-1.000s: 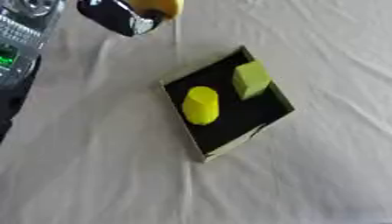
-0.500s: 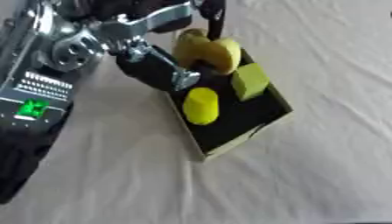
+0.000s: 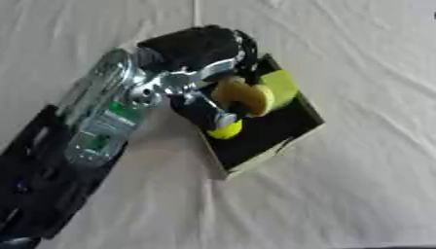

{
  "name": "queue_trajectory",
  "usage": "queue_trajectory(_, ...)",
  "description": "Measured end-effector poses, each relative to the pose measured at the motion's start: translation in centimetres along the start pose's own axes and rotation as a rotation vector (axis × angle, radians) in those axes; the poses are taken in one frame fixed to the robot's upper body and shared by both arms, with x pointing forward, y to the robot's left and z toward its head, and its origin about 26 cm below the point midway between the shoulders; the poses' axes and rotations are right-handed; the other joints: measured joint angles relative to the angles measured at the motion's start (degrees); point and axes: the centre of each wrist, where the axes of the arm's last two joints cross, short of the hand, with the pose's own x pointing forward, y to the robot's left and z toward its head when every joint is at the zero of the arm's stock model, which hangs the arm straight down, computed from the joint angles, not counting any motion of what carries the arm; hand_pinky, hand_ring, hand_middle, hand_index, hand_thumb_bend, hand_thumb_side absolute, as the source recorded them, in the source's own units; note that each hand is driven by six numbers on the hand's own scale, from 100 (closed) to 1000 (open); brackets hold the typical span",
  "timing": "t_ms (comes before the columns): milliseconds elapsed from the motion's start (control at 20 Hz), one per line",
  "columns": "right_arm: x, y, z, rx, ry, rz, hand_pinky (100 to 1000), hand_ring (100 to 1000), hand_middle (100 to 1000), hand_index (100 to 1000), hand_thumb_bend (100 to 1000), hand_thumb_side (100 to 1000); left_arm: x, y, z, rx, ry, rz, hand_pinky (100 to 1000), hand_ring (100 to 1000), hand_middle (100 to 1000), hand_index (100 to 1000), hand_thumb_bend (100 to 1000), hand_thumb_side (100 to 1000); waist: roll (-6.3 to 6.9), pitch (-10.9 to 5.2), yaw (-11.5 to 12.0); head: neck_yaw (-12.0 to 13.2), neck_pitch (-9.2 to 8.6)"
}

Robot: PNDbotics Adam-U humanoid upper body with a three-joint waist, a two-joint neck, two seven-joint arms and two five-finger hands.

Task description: Pick up objects on the table and place them in the box.

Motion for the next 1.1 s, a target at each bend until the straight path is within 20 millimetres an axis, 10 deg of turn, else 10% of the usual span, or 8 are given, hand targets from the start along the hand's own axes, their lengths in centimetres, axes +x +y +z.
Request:
queue_trajectory(650,-0.1,0.1,0.1,-0.005,0.008,-0.008,889,887,709,845,100,683,-1.2,-3.9,-2.2,-0.012,0.044,0.039,850,820,786,909,498,241,-0.15,0.24,-0.34,0.39,-0.02)
queue_trajectory(1100,-0.2,0.1,0.3,-0.003,0.018,-0.006,889,887,710,846,100,679,0.2,-0.6,-0.5,0.092,0.009,-0.012,857,823,791,911,506,268,-0.10,-0.03,0.01,0.05,0.00)
